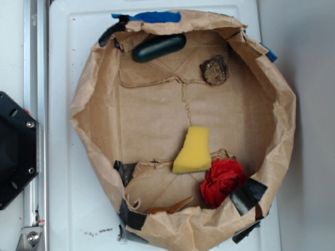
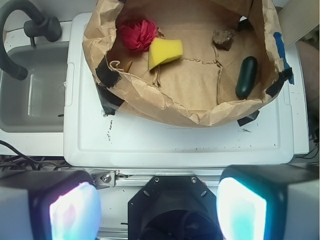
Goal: Grab the shell.
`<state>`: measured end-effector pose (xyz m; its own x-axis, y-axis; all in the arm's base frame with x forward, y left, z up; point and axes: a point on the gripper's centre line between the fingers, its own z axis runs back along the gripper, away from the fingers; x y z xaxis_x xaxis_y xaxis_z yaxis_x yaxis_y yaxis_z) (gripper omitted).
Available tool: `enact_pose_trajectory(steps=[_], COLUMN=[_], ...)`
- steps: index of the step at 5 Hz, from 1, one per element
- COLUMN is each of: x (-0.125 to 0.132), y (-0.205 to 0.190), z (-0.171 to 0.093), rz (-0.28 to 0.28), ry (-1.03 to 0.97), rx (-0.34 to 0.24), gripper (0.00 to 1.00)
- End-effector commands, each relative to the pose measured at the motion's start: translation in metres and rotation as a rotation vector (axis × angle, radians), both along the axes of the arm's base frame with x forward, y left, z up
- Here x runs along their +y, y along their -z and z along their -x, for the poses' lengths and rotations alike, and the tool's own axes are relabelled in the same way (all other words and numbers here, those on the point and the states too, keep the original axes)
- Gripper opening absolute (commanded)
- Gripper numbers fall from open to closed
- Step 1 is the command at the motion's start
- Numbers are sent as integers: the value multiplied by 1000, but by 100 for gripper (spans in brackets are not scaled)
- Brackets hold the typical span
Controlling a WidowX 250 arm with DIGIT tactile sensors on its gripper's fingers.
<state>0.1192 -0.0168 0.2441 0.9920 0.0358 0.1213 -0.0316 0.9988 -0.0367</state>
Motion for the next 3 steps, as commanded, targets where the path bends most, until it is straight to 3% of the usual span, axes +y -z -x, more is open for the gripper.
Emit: enact_pose_trajectory(steps=[1, 2, 3], x=[0, -6, -4], y=[0, -8, -7], z=[0, -50, -97], rz=[0, 4, 38], ry=[0, -51, -81], rx=[0, -57, -78], gripper=[100, 100, 100])
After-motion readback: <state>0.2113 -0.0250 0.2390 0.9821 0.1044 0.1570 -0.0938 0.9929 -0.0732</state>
